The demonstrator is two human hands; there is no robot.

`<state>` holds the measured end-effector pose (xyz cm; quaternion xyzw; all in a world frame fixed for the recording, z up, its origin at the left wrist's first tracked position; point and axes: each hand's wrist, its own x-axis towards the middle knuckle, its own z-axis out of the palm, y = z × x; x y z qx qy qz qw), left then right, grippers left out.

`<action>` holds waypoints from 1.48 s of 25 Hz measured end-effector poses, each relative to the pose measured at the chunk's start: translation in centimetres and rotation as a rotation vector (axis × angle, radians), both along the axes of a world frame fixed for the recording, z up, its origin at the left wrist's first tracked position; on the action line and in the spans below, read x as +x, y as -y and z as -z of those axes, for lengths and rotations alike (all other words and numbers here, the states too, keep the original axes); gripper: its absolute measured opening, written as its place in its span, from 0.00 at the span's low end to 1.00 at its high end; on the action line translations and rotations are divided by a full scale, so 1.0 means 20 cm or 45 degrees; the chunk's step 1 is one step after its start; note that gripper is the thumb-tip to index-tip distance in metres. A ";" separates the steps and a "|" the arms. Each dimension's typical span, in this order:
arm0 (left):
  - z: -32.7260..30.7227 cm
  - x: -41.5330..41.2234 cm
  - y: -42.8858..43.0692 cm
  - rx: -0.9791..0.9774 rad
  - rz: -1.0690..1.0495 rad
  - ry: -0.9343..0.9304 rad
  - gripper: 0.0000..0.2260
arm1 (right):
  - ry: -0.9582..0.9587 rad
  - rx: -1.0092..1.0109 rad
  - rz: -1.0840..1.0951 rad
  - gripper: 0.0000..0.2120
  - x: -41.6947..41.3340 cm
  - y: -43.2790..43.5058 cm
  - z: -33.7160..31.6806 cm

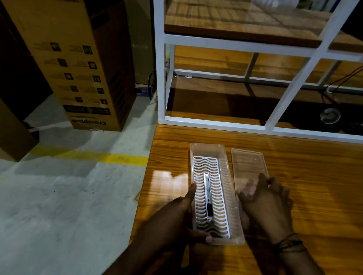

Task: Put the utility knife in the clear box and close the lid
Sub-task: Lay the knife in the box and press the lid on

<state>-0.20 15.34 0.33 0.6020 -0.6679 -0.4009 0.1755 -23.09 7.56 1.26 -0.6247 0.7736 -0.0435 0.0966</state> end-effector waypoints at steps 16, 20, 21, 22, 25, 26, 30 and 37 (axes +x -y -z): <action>0.01 -0.01 0.00 0.068 0.024 -0.020 0.61 | 0.711 0.057 -0.020 0.16 -0.06 0.04 -0.19; 0.01 -0.01 0.01 0.070 0.014 -0.011 0.60 | 0.706 0.058 -0.208 0.12 0.11 -0.07 -0.32; 0.01 0.00 0.01 0.069 0.017 -0.007 0.60 | 0.675 0.051 -0.240 0.13 0.15 -0.10 -0.33; 0.01 0.00 0.01 0.074 0.016 -0.010 0.59 | 0.643 0.041 -0.264 0.18 0.17 -0.12 -0.32; 0.02 0.00 0.01 0.071 0.021 -0.063 0.58 | 0.644 0.076 -0.262 0.32 0.22 -0.15 -0.24; 0.02 0.00 0.01 0.070 0.026 -0.080 0.57 | 0.654 0.108 -0.268 0.33 0.23 -0.15 -0.21; 0.04 0.01 0.01 0.066 0.012 -0.134 0.58 | 0.484 0.130 -0.317 0.40 0.27 -0.17 -0.09; 0.01 0.05 0.01 0.113 0.058 -0.261 0.63 | 0.489 0.120 -0.318 0.43 0.28 -0.17 -0.08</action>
